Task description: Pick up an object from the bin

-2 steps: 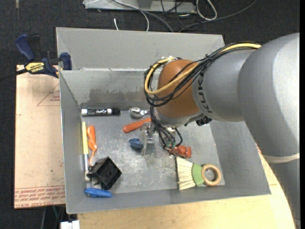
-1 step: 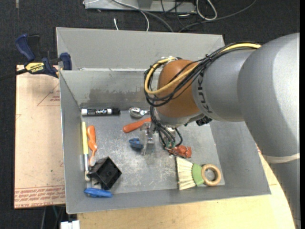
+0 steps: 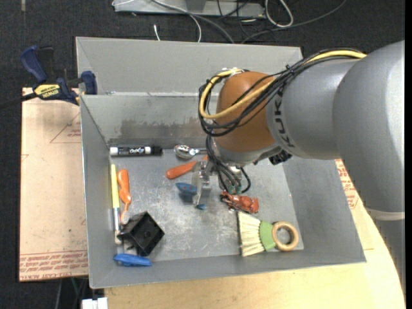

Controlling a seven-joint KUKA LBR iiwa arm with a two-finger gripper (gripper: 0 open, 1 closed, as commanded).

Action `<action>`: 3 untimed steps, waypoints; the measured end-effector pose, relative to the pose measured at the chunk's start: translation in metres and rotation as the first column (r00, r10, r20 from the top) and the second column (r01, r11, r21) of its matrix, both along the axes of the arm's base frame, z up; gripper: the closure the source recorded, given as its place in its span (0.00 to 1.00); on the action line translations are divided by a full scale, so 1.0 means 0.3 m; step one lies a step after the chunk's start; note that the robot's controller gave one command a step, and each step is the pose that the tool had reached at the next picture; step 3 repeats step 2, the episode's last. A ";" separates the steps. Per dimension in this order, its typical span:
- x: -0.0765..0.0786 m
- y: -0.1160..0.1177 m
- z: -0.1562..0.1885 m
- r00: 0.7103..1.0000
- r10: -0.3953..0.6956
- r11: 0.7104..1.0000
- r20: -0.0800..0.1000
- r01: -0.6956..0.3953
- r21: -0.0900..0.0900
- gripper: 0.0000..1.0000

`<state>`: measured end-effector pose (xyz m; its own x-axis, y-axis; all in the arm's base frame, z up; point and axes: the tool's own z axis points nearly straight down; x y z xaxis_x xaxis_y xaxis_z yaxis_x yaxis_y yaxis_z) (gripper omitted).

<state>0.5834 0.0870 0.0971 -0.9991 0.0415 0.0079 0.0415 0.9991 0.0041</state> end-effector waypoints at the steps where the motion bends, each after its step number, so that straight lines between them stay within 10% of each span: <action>1: 0.003 0.000 0.090 1.000 0.000 1.000 0.003 0.000 0.000 1.00; 3: 0.001 0.000 0.234 1.000 -0.001 1.000 0.000 0.001 0.000 1.00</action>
Offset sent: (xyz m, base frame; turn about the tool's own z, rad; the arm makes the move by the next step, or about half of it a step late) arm 0.0011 0.0002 0.0945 0.0000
